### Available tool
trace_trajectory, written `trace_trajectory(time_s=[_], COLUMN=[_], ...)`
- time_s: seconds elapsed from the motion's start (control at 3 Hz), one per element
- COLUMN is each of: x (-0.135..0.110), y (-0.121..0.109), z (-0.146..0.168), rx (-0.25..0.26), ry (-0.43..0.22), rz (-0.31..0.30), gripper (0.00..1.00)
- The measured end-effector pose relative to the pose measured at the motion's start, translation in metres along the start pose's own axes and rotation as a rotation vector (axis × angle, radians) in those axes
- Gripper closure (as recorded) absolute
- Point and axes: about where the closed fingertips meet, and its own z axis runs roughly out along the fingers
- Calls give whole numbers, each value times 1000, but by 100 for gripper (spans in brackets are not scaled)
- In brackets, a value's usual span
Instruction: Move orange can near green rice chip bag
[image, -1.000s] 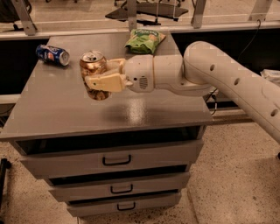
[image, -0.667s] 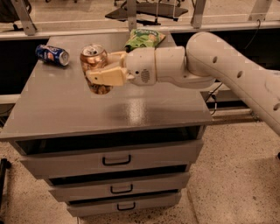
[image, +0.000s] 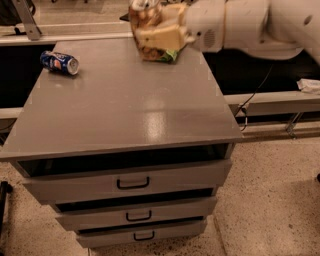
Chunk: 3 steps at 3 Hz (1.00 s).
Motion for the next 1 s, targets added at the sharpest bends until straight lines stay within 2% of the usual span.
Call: trace_trajectory(time_s=[0.33,0.67,1.0], x=[-9,-43,-43], y=[-63,-83,-83], z=[-25,-46,-46], rx=[81,135,135], ry=[-14,-53,-53], rz=[-37,-92,-92], gripper=[100,100,100])
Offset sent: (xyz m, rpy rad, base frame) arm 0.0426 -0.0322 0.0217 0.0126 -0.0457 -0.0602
